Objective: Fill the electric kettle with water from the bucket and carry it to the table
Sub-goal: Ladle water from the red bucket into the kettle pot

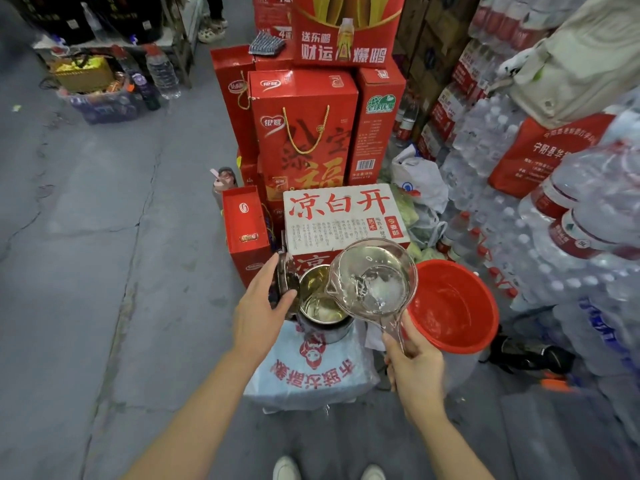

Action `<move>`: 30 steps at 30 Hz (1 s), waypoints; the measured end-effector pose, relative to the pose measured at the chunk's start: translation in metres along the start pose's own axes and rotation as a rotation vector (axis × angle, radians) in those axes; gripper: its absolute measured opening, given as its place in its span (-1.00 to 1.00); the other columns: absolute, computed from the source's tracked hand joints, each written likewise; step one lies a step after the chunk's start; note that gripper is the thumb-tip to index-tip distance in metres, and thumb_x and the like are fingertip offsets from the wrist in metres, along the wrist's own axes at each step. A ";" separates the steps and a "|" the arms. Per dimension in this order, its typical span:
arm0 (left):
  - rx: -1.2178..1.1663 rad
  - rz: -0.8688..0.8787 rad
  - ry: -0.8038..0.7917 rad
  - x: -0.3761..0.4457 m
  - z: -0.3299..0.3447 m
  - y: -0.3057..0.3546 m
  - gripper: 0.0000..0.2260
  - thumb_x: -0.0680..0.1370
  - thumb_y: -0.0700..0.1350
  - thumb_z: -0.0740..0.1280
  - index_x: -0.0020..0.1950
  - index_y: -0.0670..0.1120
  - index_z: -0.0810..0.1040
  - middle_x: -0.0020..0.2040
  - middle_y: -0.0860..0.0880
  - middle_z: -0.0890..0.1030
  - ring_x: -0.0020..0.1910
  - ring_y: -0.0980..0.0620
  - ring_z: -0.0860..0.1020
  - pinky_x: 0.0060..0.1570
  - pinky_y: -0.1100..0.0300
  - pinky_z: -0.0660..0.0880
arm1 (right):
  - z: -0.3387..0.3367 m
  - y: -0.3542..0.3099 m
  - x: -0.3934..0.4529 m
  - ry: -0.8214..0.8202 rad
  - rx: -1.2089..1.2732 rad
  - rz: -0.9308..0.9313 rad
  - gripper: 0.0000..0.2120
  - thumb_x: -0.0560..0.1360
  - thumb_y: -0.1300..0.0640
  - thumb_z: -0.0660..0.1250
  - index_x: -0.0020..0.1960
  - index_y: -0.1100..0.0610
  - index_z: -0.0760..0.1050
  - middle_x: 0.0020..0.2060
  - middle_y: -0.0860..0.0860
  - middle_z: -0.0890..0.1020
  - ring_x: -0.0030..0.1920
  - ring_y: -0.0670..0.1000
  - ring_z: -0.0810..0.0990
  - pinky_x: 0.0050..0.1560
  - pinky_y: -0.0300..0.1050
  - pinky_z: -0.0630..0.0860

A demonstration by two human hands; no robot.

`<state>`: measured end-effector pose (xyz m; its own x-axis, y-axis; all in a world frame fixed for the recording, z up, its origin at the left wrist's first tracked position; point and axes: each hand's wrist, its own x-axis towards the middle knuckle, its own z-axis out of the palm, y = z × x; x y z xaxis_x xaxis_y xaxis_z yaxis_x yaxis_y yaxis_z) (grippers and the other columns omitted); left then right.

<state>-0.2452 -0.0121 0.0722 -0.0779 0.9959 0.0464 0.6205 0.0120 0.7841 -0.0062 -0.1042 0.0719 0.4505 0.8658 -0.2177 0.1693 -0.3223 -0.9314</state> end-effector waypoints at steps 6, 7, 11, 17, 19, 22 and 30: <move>0.001 0.003 -0.006 0.000 -0.001 0.000 -0.33 0.53 -0.05 0.41 0.54 0.22 0.15 0.44 0.04 0.43 0.34 0.01 0.46 0.22 0.02 0.49 | 0.000 0.001 0.005 0.046 -0.136 -0.040 -0.42 0.49 0.17 0.44 0.43 -0.21 0.42 -0.48 0.05 0.42 -0.47 0.00 0.32 -0.47 -0.15 0.39; 0.001 0.007 -0.008 0.000 -0.001 0.000 -0.33 0.53 -0.06 0.41 0.54 0.22 0.16 0.45 0.05 0.42 0.35 0.01 0.45 0.22 0.02 0.49 | 0.000 0.000 0.006 0.050 -0.158 -0.054 -0.42 0.49 0.17 0.44 0.44 -0.20 0.42 -0.47 0.05 0.42 -0.47 -0.01 0.33 -0.47 -0.17 0.39; 0.007 0.016 -0.019 0.001 -0.003 0.000 -0.32 0.52 -0.06 0.42 0.54 0.22 0.16 0.47 0.06 0.40 0.37 0.01 0.44 0.23 0.00 0.50 | 0.000 -0.003 0.008 0.082 -0.223 -0.086 -0.40 0.49 0.14 0.44 0.45 -0.21 0.39 -0.46 0.12 0.51 -0.43 -0.05 0.36 -0.36 -0.06 0.54; 0.004 0.000 -0.024 0.002 -0.002 -0.001 -0.31 0.52 -0.06 0.42 0.53 0.23 0.15 0.46 0.04 0.41 0.35 0.00 0.45 0.18 0.09 0.47 | 0.004 -0.010 0.008 0.112 -0.410 -0.175 -0.42 0.50 0.13 0.43 0.47 -0.11 0.39 -0.48 -0.05 0.47 -0.43 -0.04 0.37 -0.26 -0.09 0.47; 0.003 -0.010 -0.029 0.002 -0.003 -0.001 -0.31 0.52 -0.06 0.42 0.53 0.24 0.15 0.46 0.06 0.42 0.36 0.01 0.45 0.20 0.08 0.46 | 0.004 -0.012 0.007 0.116 -0.471 -0.185 -0.43 0.51 0.12 0.42 0.49 -0.07 0.39 -0.46 0.04 0.55 -0.40 0.03 0.47 -0.25 -0.03 0.49; 0.005 -0.012 -0.027 0.002 -0.004 -0.001 -0.32 0.52 -0.06 0.43 0.53 0.23 0.17 0.45 0.06 0.42 0.38 0.01 0.44 0.24 0.04 0.44 | 0.006 -0.018 0.004 0.127 -0.585 -0.240 -0.42 0.51 0.12 0.42 0.50 -0.05 0.37 -0.30 0.16 0.69 -0.25 0.21 0.64 -0.28 -0.07 0.44; 0.001 -0.026 -0.040 0.001 -0.004 0.003 -0.32 0.53 -0.05 0.42 0.53 0.24 0.15 0.45 0.05 0.43 0.37 -0.03 0.45 0.24 0.00 0.45 | 0.009 -0.023 0.008 0.115 -0.906 -0.541 -0.48 0.38 0.23 0.52 0.33 0.14 0.58 -0.50 0.05 0.58 -0.61 0.07 0.46 -0.60 -0.16 0.33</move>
<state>-0.2469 -0.0118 0.0773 -0.0628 0.9980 0.0008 0.6191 0.0383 0.7844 -0.0141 -0.0869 0.0888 0.1922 0.9530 0.2342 0.9406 -0.1109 -0.3208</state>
